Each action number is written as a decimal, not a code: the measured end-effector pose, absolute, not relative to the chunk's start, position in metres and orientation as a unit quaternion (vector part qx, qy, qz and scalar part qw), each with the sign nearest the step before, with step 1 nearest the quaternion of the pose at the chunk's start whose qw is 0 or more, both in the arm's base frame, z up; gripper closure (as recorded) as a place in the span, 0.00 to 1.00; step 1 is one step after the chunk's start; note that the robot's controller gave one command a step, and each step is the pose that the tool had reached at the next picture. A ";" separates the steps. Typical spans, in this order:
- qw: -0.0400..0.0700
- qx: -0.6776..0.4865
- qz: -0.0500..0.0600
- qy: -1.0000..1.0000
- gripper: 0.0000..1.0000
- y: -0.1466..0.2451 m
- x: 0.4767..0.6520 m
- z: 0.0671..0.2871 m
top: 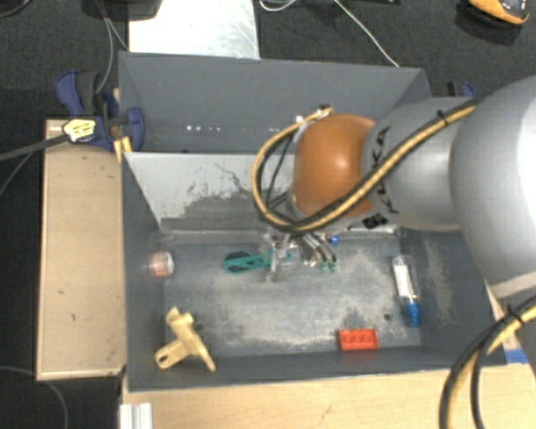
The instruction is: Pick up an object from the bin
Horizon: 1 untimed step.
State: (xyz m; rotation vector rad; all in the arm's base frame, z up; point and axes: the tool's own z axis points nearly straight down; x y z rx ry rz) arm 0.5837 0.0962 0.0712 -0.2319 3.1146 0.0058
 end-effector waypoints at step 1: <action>0.009 -0.074 0.002 0.997 1.00 0.096 0.584 0.071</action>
Offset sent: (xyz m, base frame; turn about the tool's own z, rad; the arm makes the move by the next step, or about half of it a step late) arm 0.0030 0.0055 0.0895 -0.0150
